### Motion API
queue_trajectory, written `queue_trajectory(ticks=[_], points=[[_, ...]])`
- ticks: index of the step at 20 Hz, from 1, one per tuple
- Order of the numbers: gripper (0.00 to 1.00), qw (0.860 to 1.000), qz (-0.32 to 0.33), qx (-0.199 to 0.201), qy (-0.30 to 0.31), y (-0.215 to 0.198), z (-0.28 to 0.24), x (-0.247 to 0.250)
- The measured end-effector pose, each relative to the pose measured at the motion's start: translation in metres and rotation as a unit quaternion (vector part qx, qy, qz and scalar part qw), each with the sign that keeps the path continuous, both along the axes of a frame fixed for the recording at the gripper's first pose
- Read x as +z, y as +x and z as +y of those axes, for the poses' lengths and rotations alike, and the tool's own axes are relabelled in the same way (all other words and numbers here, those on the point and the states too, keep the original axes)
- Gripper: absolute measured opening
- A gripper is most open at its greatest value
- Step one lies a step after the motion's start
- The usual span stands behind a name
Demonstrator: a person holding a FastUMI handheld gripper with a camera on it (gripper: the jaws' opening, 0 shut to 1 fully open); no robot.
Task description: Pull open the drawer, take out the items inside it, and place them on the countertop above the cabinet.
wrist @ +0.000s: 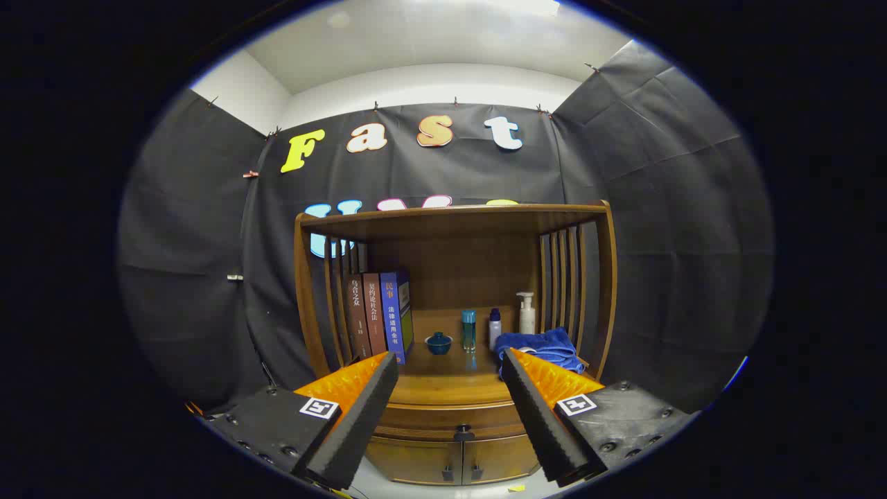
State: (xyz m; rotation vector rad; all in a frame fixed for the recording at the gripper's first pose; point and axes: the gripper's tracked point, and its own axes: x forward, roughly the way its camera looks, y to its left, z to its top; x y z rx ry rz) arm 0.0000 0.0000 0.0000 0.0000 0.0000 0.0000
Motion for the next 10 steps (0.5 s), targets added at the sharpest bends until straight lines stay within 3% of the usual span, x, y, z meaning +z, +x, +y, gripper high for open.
queue_trajectory(ticks=[10], points=[[0.98, 1.000, -0.002, -0.001, -0.002, 0.0034, -0.0025, 0.0075]])
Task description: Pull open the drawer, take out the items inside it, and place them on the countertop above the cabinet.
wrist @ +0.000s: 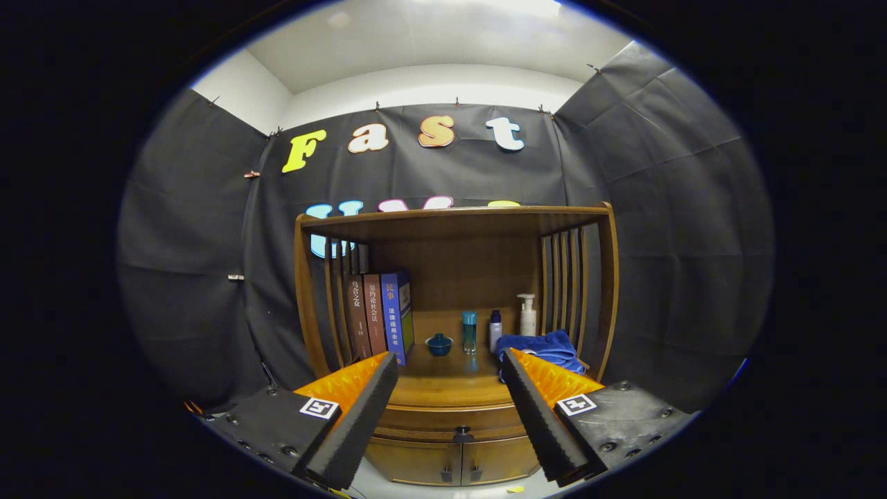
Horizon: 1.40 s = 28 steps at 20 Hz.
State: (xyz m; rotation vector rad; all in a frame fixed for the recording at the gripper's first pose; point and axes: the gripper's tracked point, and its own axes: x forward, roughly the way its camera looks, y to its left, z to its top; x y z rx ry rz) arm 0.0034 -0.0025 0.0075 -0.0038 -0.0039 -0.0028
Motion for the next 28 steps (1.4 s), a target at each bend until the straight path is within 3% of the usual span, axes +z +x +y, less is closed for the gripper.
queue_trajectory(ticks=[14, 28], points=[[0.98, 1.000, 0.008, -0.005, -0.006, -0.001, -0.001, -0.007], [0.99, 0.996, 0.083, -0.013, 0.010, 0.044, -0.005, -0.108]])
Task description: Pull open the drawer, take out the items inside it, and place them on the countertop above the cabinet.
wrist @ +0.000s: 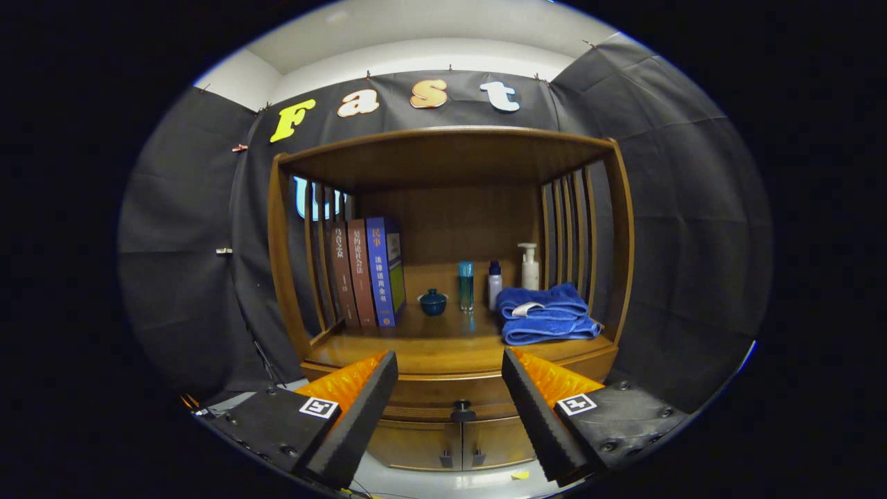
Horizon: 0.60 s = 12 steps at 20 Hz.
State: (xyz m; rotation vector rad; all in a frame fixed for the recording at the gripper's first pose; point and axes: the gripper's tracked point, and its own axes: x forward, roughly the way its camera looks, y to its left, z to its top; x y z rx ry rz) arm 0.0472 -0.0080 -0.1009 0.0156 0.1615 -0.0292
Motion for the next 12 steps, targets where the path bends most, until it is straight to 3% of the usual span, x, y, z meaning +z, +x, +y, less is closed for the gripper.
queue_trajectory(ticks=[12], points=[[0.98, 0.995, 0.101, -0.012, -0.004, 0.058, -0.017, -0.125]])
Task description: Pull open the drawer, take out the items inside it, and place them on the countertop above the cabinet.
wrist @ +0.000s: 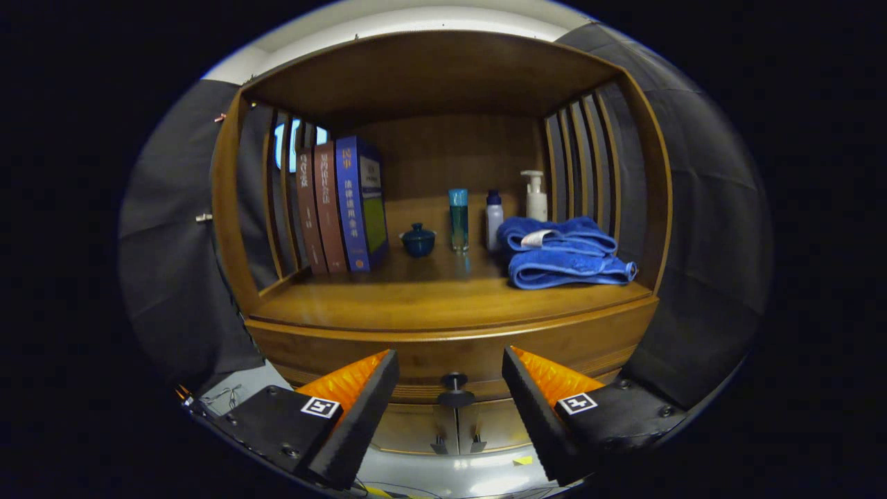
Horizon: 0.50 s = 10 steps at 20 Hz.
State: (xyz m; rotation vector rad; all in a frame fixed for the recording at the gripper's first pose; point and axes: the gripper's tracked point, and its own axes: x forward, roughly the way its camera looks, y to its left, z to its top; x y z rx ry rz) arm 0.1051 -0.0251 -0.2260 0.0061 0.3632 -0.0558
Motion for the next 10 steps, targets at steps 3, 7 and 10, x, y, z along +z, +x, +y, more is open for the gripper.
queue_trajectory(ticks=[3, 7, 10], points=[[0.99, 1.000, 0.028, -0.002, 0.007, 0.006, -0.001, -0.030], [0.99, 0.999, 0.053, -0.011, 0.008, 0.014, -0.006, -0.056], [0.97, 0.997, 0.074, -0.012, 0.009, 0.019, -0.007, -0.073]])
